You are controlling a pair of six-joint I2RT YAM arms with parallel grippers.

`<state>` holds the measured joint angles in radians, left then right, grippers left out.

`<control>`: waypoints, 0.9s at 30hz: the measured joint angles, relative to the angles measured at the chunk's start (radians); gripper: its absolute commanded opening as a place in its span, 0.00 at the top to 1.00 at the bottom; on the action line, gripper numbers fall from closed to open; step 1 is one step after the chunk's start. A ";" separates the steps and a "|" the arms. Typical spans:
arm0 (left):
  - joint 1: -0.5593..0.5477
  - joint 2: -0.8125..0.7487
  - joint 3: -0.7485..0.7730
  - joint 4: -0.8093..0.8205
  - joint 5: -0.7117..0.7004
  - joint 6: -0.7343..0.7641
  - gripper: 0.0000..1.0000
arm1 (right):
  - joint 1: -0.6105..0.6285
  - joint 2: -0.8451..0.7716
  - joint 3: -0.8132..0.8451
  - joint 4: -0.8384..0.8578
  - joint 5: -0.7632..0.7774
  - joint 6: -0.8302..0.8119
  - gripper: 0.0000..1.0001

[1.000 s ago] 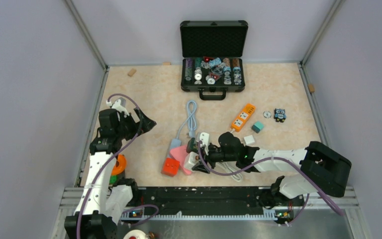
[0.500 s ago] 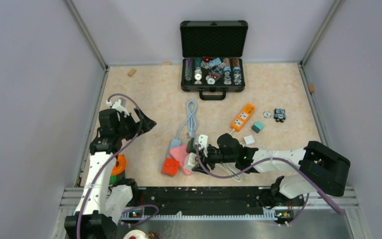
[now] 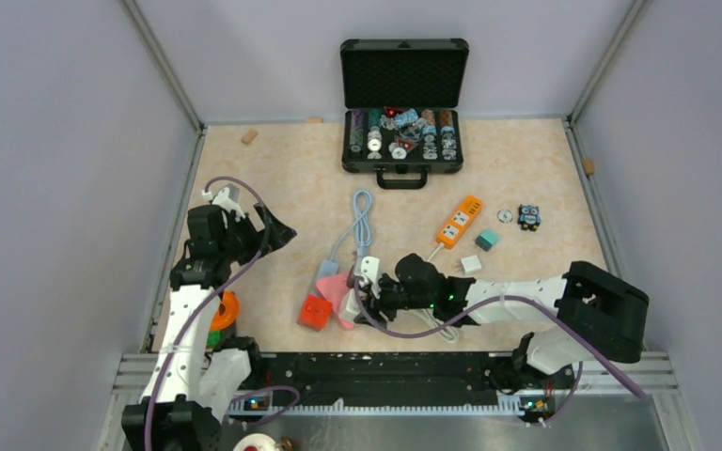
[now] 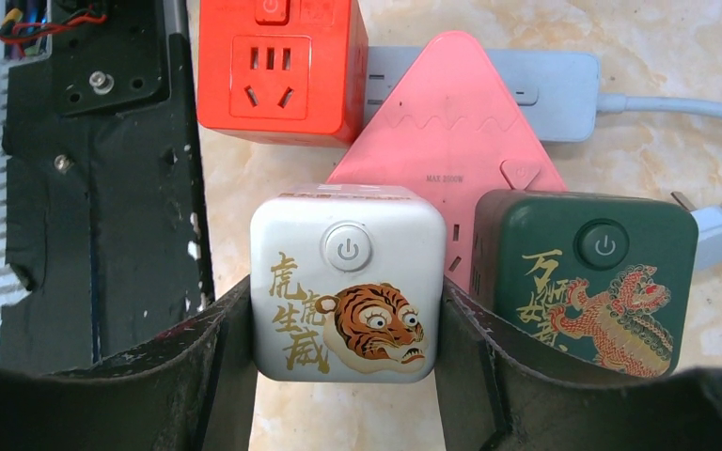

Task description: Insert the plug

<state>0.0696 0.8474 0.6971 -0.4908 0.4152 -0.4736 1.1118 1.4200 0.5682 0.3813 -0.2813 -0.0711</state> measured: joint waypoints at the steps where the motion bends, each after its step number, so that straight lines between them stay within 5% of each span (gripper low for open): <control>1: 0.000 0.000 0.000 0.000 0.000 0.000 0.01 | 0.006 0.005 0.010 -0.008 0.014 0.000 1.00; 14: 0.000 0.002 0.000 0.000 0.006 -0.004 0.01 | 0.079 0.127 0.115 -0.006 0.199 0.022 1.00; 19: 0.000 0.060 0.005 -0.021 -0.028 -0.021 0.11 | 0.086 0.133 0.121 -0.013 0.234 0.040 1.00; 22: 0.000 0.172 0.023 -0.069 -0.034 -0.044 0.30 | 0.087 0.141 0.141 -0.037 0.246 0.048 1.00; 27: -0.006 0.354 -0.001 -0.075 0.044 -0.071 0.28 | 0.088 0.167 0.195 -0.087 0.270 0.058 1.00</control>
<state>0.0635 1.2018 0.6964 -0.5655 0.4591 -0.5446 1.1999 1.5871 0.7631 0.2939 -0.0113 -0.0135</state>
